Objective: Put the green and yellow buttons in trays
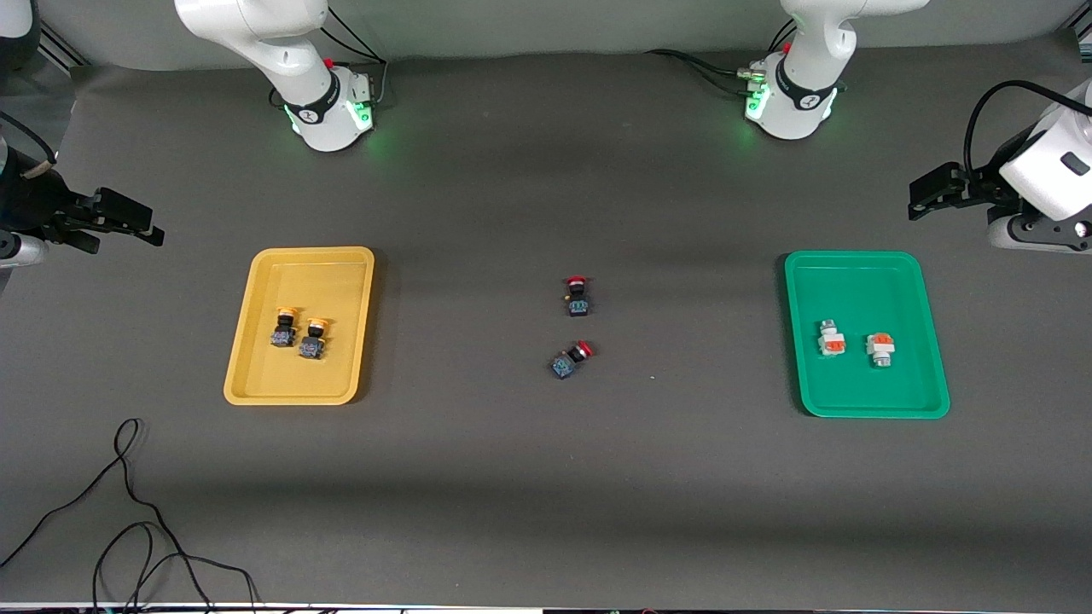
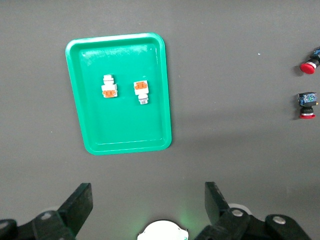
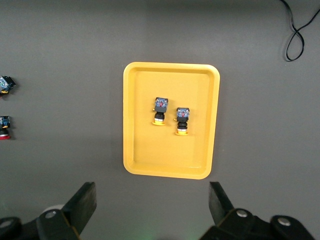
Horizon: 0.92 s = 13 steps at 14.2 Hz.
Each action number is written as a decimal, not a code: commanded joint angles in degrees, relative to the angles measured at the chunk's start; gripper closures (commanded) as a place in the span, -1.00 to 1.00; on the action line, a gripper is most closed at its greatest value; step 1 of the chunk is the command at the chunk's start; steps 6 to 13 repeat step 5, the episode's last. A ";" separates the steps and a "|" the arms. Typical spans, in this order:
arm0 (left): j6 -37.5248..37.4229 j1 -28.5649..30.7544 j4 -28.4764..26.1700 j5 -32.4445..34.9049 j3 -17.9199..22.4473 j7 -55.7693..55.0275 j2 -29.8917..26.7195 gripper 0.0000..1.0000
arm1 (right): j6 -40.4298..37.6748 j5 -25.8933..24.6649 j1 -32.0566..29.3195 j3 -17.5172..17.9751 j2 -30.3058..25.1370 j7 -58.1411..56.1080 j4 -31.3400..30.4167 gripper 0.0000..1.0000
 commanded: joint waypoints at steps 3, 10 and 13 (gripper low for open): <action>-1.03 -1.01 0.19 -0.19 0.91 -0.29 -0.34 -1.00 | -0.40 -0.07 4.08 -3.84 0.42 -1.14 1.23 -1.00; -1.03 -1.18 0.62 -0.19 0.91 -0.38 -0.43 -1.00 | -0.48 0.02 3.91 -3.84 0.42 -1.05 1.67 -1.00; -1.03 -1.18 0.62 -0.19 0.91 -0.38 -0.43 -1.00 | -0.48 0.02 3.91 -3.84 0.42 -1.05 1.67 -1.00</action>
